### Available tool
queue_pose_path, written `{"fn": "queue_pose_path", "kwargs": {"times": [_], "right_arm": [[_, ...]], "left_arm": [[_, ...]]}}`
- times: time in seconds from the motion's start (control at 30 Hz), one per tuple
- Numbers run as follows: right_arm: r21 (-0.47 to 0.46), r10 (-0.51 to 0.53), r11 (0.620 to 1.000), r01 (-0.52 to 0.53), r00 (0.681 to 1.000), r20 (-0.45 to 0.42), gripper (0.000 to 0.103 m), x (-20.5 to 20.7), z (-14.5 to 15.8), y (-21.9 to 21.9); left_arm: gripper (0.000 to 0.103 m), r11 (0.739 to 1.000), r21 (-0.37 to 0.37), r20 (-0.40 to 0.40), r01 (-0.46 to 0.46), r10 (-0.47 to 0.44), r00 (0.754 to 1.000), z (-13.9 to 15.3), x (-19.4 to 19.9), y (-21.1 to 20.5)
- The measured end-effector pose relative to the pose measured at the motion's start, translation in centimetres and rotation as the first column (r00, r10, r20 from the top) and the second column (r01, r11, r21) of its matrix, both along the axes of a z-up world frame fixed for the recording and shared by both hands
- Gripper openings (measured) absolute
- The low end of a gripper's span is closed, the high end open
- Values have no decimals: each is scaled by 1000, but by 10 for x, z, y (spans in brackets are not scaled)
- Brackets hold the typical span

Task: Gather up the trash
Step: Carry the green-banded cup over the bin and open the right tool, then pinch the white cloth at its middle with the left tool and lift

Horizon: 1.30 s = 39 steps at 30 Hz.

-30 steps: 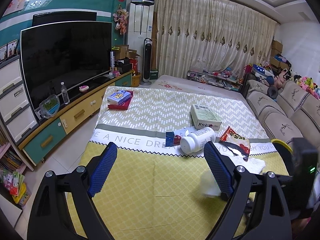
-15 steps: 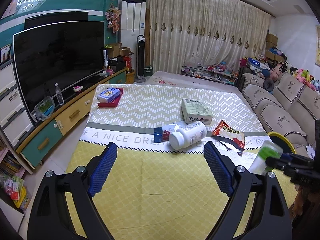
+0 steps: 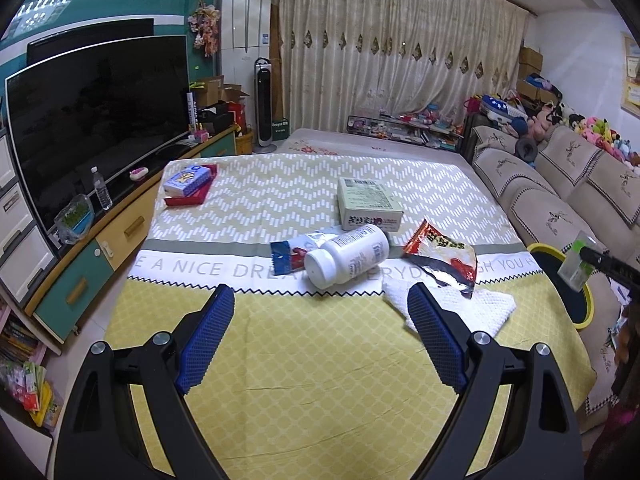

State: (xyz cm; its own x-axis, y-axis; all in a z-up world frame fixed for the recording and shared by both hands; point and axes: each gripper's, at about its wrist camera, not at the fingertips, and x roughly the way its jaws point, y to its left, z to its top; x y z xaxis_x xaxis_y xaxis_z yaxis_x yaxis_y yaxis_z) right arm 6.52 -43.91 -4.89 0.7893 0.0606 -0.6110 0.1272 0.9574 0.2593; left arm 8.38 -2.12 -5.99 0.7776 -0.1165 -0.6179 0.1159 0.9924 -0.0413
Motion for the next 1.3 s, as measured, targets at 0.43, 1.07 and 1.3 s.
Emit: {"fn": "queue_pose_path", "kwargs": {"times": [0.43, 1.07, 1.3], "right_arm": [[-50, -260, 965, 256, 961, -99, 59, 27, -55, -82], [-12, -194, 981, 194, 979, -69, 67, 3, -49, -48], [1, -183, 983, 184, 980, -82, 67, 3, -52, -50]], "left_arm": [[87, 998, 19, -39, 62, -61, 997, -11, 8, -28], [87, 926, 32, -224, 376, -360, 906, -66, 52, -129], [87, 901, 59, -292, 430, -396, 871, -89, 60, -161]]}}
